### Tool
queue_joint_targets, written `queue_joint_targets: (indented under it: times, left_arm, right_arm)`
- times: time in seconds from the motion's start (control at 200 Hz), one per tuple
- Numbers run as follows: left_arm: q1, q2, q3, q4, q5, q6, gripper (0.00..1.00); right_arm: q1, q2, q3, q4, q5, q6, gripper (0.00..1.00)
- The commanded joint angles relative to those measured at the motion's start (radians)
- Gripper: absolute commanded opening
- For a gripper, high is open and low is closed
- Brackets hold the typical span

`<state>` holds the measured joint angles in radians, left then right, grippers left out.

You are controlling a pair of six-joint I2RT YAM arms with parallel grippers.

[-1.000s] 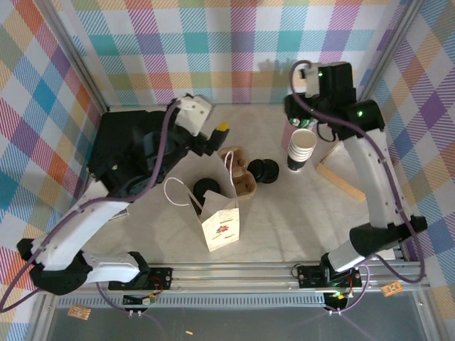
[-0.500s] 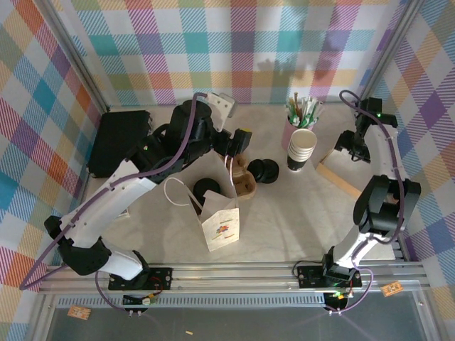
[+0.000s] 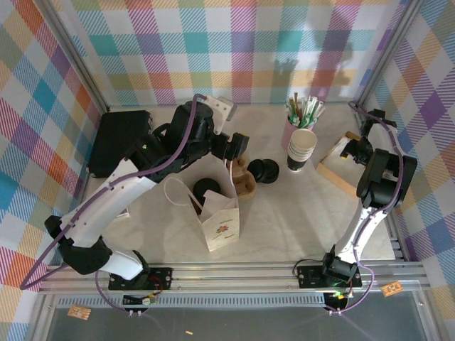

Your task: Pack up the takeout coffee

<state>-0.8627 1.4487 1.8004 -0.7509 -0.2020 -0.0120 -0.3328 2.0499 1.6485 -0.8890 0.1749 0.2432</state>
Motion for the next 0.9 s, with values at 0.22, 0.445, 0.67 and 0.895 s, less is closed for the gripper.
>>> queue_joint_targets:
  times: [0.22, 0.445, 0.67, 0.895]
  left_arm:
    - [-0.008, -0.002, 0.029, -0.043, -0.02, -0.012, 0.91]
    - [-0.008, -0.007, 0.015, -0.051, -0.02, -0.013, 0.91]
    - [-0.007, -0.021, 0.001, -0.049, -0.022, -0.01, 0.92]
    - [-0.006, -0.044, -0.011, -0.051, -0.042, 0.006, 0.92]
  right_arm:
    - [-0.022, 0.061, 0.022, 0.024, -0.047, 0.05, 0.7]
    - [-0.022, 0.104, 0.033, 0.016, -0.075, 0.053, 0.62]
    - [-0.022, 0.115, 0.022, 0.005, -0.09, 0.059, 0.38]
    - [-0.022, 0.085, 0.012, -0.026, -0.069, 0.064, 0.48]
